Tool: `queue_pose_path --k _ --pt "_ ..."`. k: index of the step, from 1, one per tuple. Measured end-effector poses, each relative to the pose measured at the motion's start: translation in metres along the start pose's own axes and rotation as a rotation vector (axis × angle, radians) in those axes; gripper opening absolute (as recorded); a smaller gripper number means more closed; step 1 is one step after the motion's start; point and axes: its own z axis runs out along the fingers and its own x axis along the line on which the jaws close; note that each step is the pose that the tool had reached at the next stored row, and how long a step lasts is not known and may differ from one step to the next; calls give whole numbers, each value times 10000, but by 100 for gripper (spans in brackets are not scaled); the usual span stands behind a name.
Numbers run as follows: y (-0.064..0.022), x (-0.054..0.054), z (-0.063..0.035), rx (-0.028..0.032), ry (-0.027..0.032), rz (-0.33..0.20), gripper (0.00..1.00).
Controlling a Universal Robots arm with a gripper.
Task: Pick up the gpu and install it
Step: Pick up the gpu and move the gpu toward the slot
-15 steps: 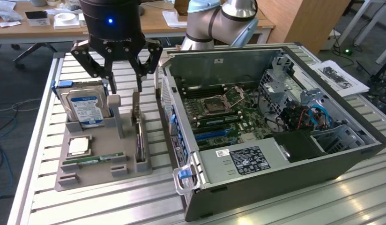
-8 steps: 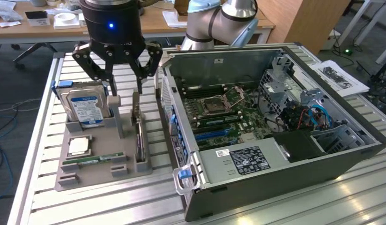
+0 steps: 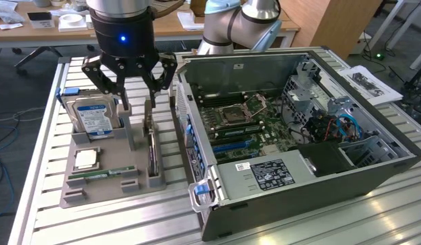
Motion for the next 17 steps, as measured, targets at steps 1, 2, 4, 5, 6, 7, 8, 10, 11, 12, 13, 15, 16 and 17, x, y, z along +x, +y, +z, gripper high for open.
queue_pose_path --k 1,2,4,5,6,7,8,10,11,12,13,15,16,17 --pt "-1 0 17 0 0 0 53" --pt "-1 1 33 -1 -1 0 53" --pt "-3 1 71 -1 -1 0 53" --pt "-4 2 89 -2 -1 0 53" --pt "-4 2 107 0 -1 0 53" --pt "-5 3 124 0 0 0 53" --pt "-5 3 142 -1 -1 0 53" --pt "-6 4 178 0 -1 1 53" --pt "-7 5 198 -1 -1 0 53" --pt "-8 5 217 -1 -2 0 53" --pt "-8 6 235 -1 -2 0 53" --pt "-9 6 270 -1 -2 0 53" --pt "-10 7 281 0 -1 0 53" --pt "-10 7 286 0 0 0 53"
